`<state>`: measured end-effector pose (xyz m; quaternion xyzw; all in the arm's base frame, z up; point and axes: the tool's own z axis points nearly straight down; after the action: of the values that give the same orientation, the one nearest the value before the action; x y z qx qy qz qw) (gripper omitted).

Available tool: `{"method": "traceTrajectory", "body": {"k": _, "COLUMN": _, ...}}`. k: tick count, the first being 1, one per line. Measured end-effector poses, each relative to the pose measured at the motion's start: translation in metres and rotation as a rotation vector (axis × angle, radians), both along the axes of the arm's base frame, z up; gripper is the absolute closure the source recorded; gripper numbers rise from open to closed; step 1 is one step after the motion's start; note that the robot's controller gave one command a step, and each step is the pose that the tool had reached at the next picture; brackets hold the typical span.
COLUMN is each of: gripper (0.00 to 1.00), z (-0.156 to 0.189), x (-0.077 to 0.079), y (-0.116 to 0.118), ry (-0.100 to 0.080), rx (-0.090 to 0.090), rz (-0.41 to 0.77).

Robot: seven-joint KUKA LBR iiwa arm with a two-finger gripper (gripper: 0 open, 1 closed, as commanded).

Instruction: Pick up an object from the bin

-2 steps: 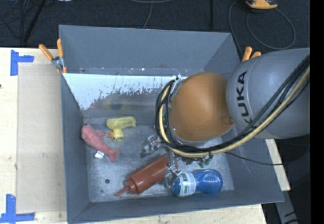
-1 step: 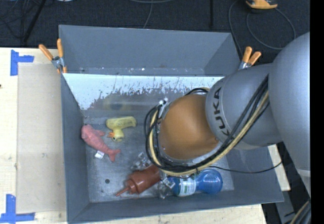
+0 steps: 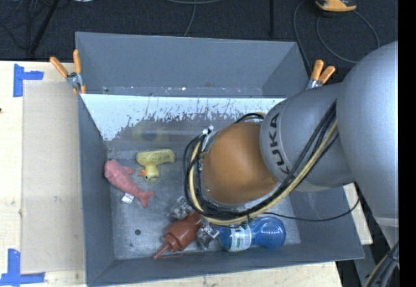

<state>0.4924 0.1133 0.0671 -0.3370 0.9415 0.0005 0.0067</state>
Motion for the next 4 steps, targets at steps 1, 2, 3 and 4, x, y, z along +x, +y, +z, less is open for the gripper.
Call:
{"method": "traceTrajectory", "body": {"k": 1, "gripper": 1.0, "z": 0.003, "x": 0.0, "y": 0.0, "ry": 0.001, "rx": 0.0, "rz": -0.001}}
{"method": "traceTrajectory", "body": {"k": 2, "gripper": 1.0, "z": 0.009, "x": -0.001, "y": 0.0, "ry": 0.007, "rx": -0.002, "rz": -0.002}}
{"method": "traceTrajectory", "body": {"k": 3, "gripper": 1.0, "z": 0.018, "x": -0.003, "y": -0.001, "ry": 0.013, "rx": -0.004, "rz": -0.002}}
{"method": "traceTrajectory", "body": {"k": 4, "gripper": 1.0, "z": 0.028, "x": -0.004, "y": -0.001, "ry": 0.018, "rx": -0.006, "rz": -0.004}}
